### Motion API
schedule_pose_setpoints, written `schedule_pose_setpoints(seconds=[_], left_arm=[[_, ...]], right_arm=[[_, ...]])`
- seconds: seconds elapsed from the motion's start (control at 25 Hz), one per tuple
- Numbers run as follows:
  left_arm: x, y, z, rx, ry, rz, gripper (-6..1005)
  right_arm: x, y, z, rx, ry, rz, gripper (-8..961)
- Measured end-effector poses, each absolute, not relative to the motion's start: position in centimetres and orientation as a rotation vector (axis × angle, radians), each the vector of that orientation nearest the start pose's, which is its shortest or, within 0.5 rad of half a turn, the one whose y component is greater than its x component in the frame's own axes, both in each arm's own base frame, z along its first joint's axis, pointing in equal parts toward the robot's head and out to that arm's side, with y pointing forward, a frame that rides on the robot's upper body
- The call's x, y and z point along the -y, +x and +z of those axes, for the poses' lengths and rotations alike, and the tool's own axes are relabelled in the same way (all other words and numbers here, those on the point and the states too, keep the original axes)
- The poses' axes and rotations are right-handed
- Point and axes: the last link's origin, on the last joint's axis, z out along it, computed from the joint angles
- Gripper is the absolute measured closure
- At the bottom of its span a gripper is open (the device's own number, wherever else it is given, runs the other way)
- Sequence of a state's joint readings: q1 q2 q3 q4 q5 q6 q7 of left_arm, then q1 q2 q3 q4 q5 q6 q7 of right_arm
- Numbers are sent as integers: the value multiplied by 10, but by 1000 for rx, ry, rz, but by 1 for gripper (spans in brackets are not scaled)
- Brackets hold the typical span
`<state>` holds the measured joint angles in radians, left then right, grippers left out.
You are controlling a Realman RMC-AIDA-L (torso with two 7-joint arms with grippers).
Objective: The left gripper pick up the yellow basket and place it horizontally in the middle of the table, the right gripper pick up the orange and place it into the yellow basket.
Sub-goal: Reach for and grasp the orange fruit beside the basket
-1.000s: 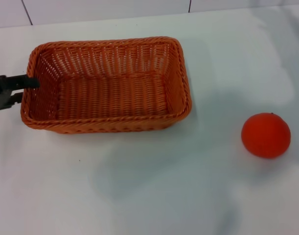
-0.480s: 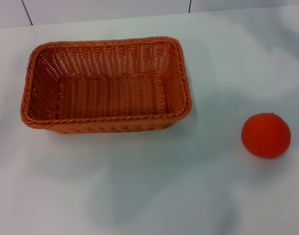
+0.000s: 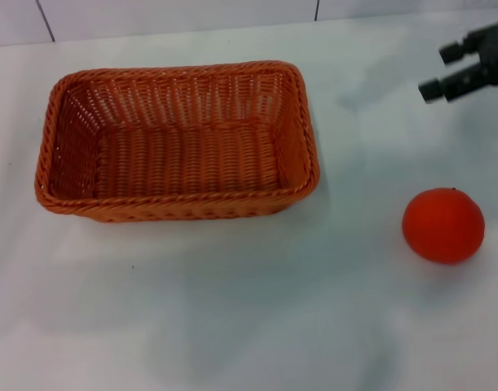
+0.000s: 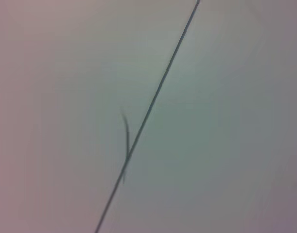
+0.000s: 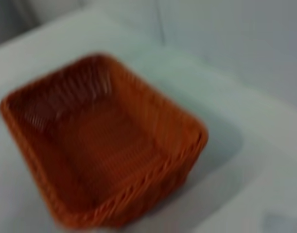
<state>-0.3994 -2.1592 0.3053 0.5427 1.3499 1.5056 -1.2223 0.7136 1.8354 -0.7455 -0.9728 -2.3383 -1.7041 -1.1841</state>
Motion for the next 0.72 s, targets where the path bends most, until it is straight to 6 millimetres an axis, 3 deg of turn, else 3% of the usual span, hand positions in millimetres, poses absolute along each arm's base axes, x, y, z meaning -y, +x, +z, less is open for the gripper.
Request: schedule_pose_setpoints(seconds=[0.24,0.72], left_arm=[[-328,-306,75,673,-1609,-1318,265],[-352,-299,71,699,-1599,-1272,266]], right_arm=[[-376,239,116,-2852,895,301,92],[-356,266,85,-2697,962,115,101]])
